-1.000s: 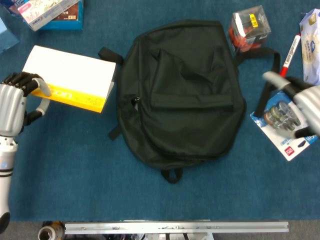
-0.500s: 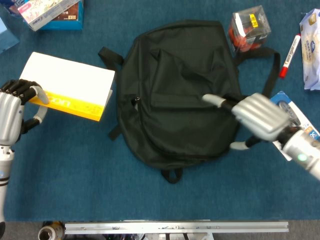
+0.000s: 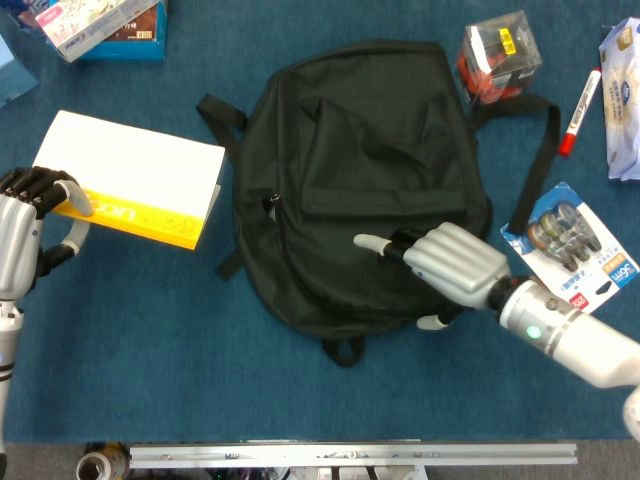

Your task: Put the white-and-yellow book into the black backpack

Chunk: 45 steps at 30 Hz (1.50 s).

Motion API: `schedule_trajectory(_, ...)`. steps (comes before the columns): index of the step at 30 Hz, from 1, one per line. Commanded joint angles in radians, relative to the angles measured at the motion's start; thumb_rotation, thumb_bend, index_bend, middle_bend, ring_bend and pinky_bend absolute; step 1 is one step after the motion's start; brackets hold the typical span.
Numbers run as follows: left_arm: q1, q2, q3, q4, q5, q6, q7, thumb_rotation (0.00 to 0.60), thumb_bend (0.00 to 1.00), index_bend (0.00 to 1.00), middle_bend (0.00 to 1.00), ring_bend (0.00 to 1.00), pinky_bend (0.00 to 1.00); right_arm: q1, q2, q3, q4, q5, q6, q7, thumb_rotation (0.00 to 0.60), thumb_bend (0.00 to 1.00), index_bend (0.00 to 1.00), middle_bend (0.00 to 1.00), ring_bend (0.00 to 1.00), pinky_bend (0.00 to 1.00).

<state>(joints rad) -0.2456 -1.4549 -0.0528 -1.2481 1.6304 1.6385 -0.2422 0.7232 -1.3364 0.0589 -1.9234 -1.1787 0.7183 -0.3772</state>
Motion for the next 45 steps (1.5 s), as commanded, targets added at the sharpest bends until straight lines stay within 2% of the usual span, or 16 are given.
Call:
schedule_trajectory(1, 0.001, -0.001, 0.001, 0.001, 0.001, -0.001, -0.001, 0.600, 0.35, 0.65, 0.56, 0.44, 0.45, 0.031, -0.061, -0.016, 0.023, 0.051, 0.027, -0.078, 0.600, 0.02, 0.08, 0.30, 0.18, 0.41)
schedule_trajectory(12, 0.006, -0.004, -0.004, 0.018, 0.002, 0.004, -0.022, 0.600, 0.35, 0.65, 0.56, 0.44, 0.45, 0.084, -0.221, -0.046, 0.069, 0.190, 0.153, -0.299, 0.600, 0.02, 0.08, 0.30, 0.18, 0.41)
schedule_trajectory(21, 0.010, -0.007, -0.006, 0.034, 0.002, 0.007, -0.042, 0.600, 0.35, 0.65, 0.56, 0.44, 0.45, 0.115, -0.299, -0.039, 0.118, 0.274, 0.213, -0.371, 0.600, 0.05, 0.08, 0.30, 0.19, 0.41)
schedule_trajectory(27, 0.011, -0.009, -0.007, 0.044, 0.000, 0.005, -0.050, 0.600, 0.35, 0.65, 0.56, 0.44, 0.45, 0.129, -0.318, -0.015, 0.151, 0.312, 0.236, -0.371, 0.600, 0.28, 0.09, 0.31, 0.22, 0.44)
schedule_trajectory(30, 0.010, -0.009, -0.010, 0.045, 0.002, 0.009, -0.052, 0.600, 0.35, 0.65, 0.56, 0.44, 0.45, 0.139, -0.327, 0.006, 0.174, 0.322, 0.243, -0.364, 0.600, 0.49, 0.14, 0.34, 0.25, 0.50)
schedule_trajectory(32, 0.009, -0.009, -0.013, 0.046, 0.003, 0.011, -0.053, 0.600, 0.35, 0.65, 0.56, 0.44, 0.45, 0.146, -0.333, 0.022, 0.187, 0.326, 0.244, -0.354, 0.600, 0.60, 0.20, 0.37, 0.30, 0.58)
schedule_trajectory(33, 0.009, -0.008, -0.014, 0.047, 0.003, 0.012, -0.055, 0.600, 0.35, 0.65, 0.56, 0.44, 0.45, 0.151, -0.337, 0.034, 0.195, 0.327, 0.245, -0.346, 0.600, 0.62, 0.22, 0.39, 0.32, 0.61)
schedule_trajectory(35, 0.007, -0.006, -0.017, 0.049, 0.001, 0.011, -0.059, 0.600, 0.35, 0.65, 0.56, 0.44, 0.45, 0.157, -0.341, 0.052, 0.205, 0.328, 0.242, -0.328, 0.600, 0.67, 0.33, 0.45, 0.40, 0.71)
schedule_trajectory(38, 0.003, 0.001, -0.024, 0.054, -0.002, 0.010, -0.089, 0.600, 0.35, 0.65, 0.56, 0.44, 0.45, 0.170, -0.344, 0.089, 0.224, 0.336, 0.239, -0.298, 0.600, 0.70, 0.48, 0.53, 0.51, 0.79)
schedule_trajectory(40, 0.000, 0.008, -0.027, 0.056, -0.001, 0.012, -0.111, 0.600, 0.35, 0.65, 0.56, 0.44, 0.45, 0.179, -0.346, 0.112, 0.236, 0.350, 0.238, -0.284, 0.600, 0.72, 0.52, 0.55, 0.56, 0.82)
schedule_trajectory(45, -0.011, 0.024, -0.029, 0.064, 0.012, 0.015, -0.155, 0.600, 0.35, 0.65, 0.56, 0.44, 0.45, 0.214, -0.350, 0.178, 0.258, 0.411, 0.233, -0.264, 0.600, 0.79, 0.56, 0.59, 0.64, 0.88)
